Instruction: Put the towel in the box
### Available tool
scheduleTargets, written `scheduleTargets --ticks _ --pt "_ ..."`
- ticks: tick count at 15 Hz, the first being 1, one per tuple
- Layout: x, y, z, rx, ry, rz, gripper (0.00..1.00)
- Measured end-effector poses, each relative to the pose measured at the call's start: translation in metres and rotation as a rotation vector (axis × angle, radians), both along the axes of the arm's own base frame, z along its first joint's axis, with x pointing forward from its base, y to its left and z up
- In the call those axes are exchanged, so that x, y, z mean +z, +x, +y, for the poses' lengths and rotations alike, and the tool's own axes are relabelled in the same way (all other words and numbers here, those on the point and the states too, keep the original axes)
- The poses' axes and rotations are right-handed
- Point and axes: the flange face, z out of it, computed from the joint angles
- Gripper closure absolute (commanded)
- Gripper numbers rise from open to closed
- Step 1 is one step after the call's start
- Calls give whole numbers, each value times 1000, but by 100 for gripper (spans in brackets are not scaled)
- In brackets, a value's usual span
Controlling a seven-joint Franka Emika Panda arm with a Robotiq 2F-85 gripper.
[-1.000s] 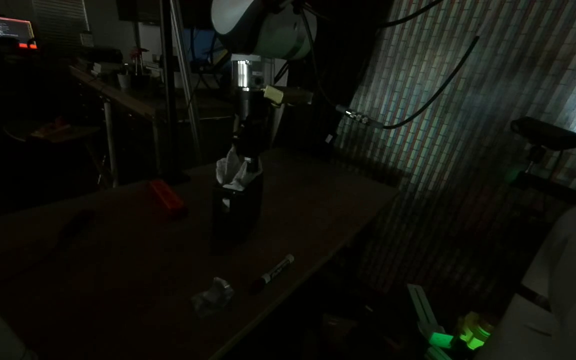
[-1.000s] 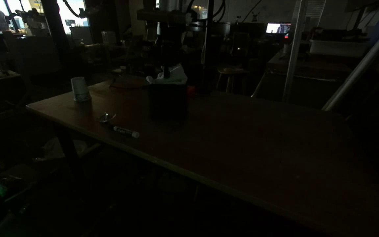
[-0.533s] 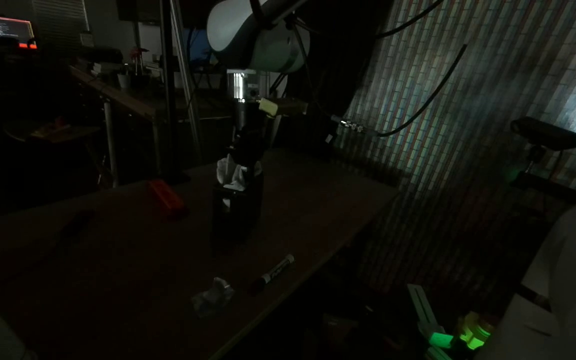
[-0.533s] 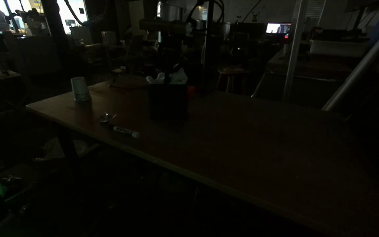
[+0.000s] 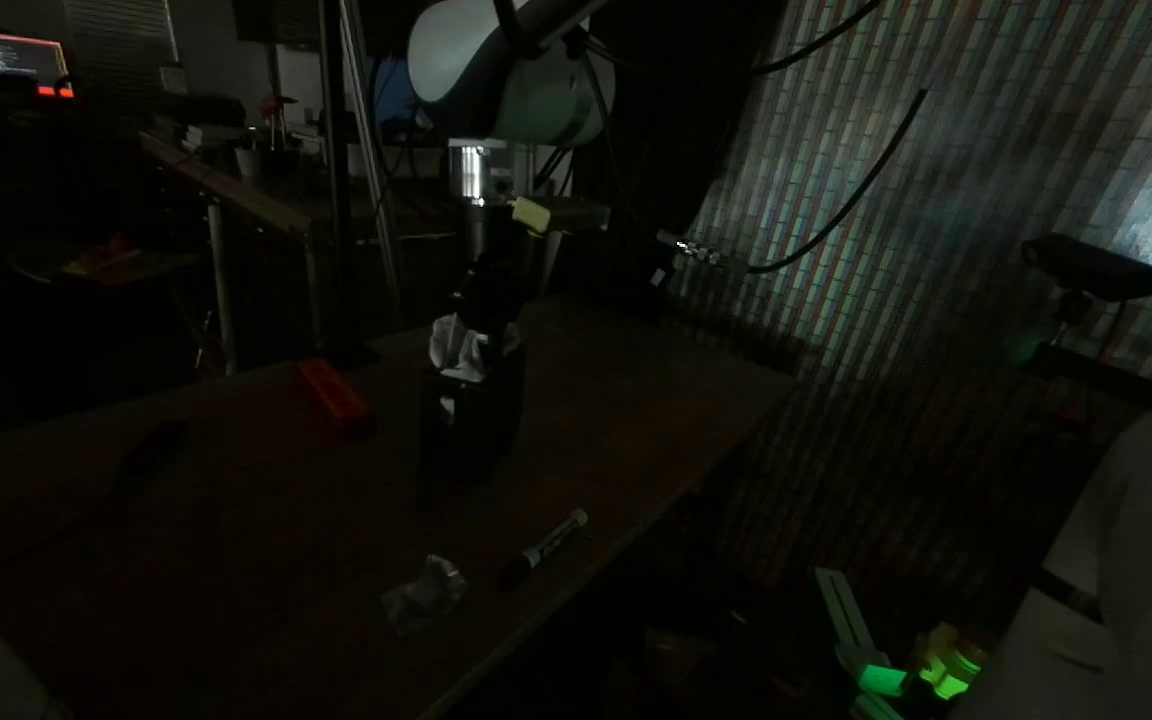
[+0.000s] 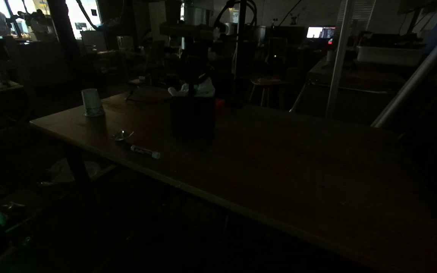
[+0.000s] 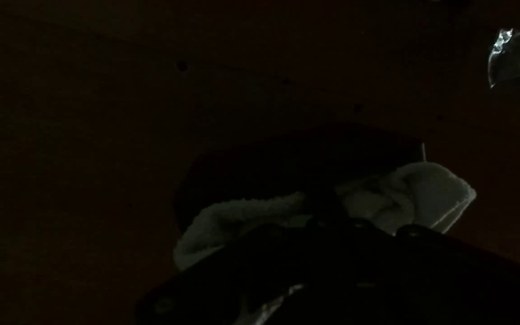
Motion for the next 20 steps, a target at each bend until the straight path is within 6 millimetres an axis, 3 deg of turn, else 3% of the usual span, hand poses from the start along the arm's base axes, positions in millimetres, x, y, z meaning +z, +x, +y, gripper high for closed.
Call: scheduleTargets --ticks 13,16,20 --pt "-5 26 18 27 12 -16 99" --pt "-15 29 17 27 13 -1 99" --pt "-45 29 19 29 16 54 99"
